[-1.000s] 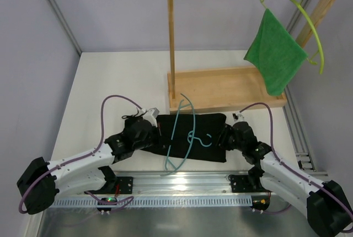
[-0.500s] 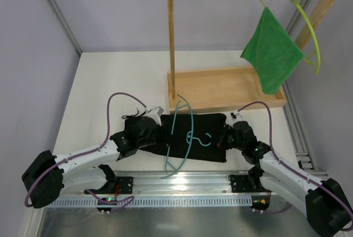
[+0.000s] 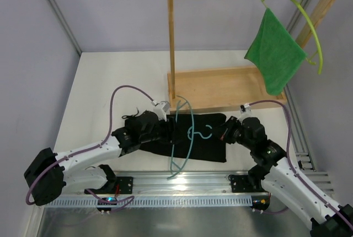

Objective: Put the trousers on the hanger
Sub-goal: Grab a hanger with the right arm

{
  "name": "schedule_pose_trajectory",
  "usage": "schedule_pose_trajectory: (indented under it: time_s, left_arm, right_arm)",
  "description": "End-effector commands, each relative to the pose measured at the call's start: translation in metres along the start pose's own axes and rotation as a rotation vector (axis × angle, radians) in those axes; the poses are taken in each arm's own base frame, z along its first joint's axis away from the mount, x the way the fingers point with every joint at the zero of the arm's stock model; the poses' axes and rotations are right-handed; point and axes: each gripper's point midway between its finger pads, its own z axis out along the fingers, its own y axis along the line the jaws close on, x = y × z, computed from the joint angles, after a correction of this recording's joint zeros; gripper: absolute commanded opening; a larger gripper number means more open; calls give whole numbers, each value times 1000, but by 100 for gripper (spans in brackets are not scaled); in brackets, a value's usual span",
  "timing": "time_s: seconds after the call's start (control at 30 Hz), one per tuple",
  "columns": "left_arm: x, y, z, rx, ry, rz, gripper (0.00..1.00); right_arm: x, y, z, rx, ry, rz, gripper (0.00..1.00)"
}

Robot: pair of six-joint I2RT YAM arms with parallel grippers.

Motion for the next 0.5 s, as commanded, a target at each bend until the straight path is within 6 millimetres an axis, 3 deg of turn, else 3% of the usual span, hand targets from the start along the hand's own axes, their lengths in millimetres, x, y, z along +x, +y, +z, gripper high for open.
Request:
schedule_pose_trajectory:
  time_s: [0.0, 0.13, 0.47]
  left_arm:
    - [-21, -43, -2, 148, -42, 74, 61]
    - [-19, -55, 4, 171, -22, 98, 64]
    - [-2, -53, 16, 112, 3, 124, 68]
  right_arm:
    - [-17, 24, -17, -9, -46, 85, 4]
    - [-30, 50, -26, -56, -79, 97, 4]
    - [-38, 89, -23, -84, -137, 131, 4]
